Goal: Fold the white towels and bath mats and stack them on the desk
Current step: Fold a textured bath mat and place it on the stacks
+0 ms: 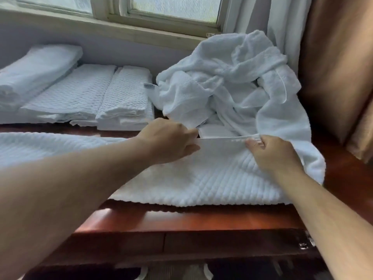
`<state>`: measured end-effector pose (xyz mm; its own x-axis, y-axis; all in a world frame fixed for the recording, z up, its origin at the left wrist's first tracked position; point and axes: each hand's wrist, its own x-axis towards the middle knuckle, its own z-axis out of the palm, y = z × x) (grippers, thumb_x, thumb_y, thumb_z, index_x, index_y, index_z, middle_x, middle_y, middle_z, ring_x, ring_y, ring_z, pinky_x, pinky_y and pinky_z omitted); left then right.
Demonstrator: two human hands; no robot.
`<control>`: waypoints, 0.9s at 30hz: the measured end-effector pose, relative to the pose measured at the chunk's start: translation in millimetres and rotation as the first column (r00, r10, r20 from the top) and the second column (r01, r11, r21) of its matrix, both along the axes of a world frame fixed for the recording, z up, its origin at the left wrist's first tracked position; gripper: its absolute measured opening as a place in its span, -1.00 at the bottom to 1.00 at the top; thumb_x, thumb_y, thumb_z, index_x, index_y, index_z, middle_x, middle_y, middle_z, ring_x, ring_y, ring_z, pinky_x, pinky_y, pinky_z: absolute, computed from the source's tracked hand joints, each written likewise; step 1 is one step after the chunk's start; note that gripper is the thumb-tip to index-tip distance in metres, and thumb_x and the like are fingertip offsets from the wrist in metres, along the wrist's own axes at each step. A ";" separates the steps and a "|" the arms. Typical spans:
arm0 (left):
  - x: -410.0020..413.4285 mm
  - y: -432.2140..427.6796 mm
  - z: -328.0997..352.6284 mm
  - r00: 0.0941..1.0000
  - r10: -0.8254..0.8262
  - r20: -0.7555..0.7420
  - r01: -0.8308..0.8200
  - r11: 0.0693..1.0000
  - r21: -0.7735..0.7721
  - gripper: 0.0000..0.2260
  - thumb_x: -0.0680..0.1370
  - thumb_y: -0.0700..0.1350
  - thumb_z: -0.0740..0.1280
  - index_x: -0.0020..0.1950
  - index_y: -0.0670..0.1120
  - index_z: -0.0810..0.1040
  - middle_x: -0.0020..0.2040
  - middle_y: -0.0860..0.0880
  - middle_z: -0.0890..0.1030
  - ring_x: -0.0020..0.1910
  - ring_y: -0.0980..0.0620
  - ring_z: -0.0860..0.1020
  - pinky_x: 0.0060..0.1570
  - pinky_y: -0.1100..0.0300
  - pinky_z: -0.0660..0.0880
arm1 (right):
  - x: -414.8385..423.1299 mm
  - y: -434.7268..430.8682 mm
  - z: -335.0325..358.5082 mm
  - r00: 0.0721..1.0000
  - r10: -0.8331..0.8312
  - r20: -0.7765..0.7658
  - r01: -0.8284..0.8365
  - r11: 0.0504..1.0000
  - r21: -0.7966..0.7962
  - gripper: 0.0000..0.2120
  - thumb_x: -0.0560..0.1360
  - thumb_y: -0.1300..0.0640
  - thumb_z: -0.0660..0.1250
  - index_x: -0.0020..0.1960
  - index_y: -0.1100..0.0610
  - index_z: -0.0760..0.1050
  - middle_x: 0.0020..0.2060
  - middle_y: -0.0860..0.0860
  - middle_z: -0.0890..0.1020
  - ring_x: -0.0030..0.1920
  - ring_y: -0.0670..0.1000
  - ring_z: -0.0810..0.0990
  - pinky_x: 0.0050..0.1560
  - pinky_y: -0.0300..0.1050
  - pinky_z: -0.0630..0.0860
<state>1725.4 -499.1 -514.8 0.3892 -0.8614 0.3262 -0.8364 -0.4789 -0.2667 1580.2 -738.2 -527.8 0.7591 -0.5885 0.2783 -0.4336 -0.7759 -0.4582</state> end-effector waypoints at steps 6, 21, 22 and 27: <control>2.6 29.7 -9.4 0.974 0.136 -0.182 -0.161 0.978 -0.131 -0.61 0.60 0.25 0.15 0.31 0.06 0.43 0.11 0.06 0.55 0.09 -0.02 0.56 -0.07 0.06 0.41 | -3.1 4.7 -24.0 0.994 -0.107 0.018 0.108 0.970 -0.219 -0.69 0.50 -0.21 0.34 -0.11 0.04 0.42 -0.20 -0.04 0.56 -0.15 0.08 0.53 -0.17 -0.03 0.41; -65.9 287.3 -25.9 0.709 0.386 -0.590 -0.636 0.711 -0.300 -0.66 0.48 0.33 0.29 0.20 0.26 0.51 0.14 0.27 0.48 0.18 0.20 0.40 0.26 0.07 0.30 | 72.1 273.6 4.1 0.488 0.866 -0.113 -0.855 0.448 -0.261 -0.46 0.51 -0.34 0.18 0.29 0.00 0.51 0.21 -0.06 0.52 0.25 0.01 0.44 0.29 0.02 0.36; -68.0 304.0 -26.5 0.698 0.413 -0.584 -0.655 0.697 -0.290 -0.59 0.45 0.38 0.28 0.22 0.26 0.50 0.16 0.29 0.46 0.21 0.20 0.38 0.27 0.09 0.28 | 77.6 290.2 6.0 0.463 0.872 -0.159 -0.880 0.430 -0.202 -0.39 0.50 -0.40 0.13 0.36 -0.05 0.46 0.27 -0.10 0.50 0.31 -0.03 0.40 0.36 -0.01 0.30; -82.0 375.8 -33.5 0.647 0.494 -0.580 -0.645 0.760 -0.073 -0.13 0.21 0.56 0.32 0.48 0.44 0.14 0.42 0.47 0.11 0.46 0.39 -0.03 0.49 0.17 -0.05 | 97.6 348.9 8.3 0.350 0.865 -0.360 -0.932 0.282 -0.230 -0.39 0.48 -0.45 0.11 0.39 -0.14 0.37 0.25 -0.13 0.53 0.30 -0.03 0.45 0.35 -0.01 0.31</control>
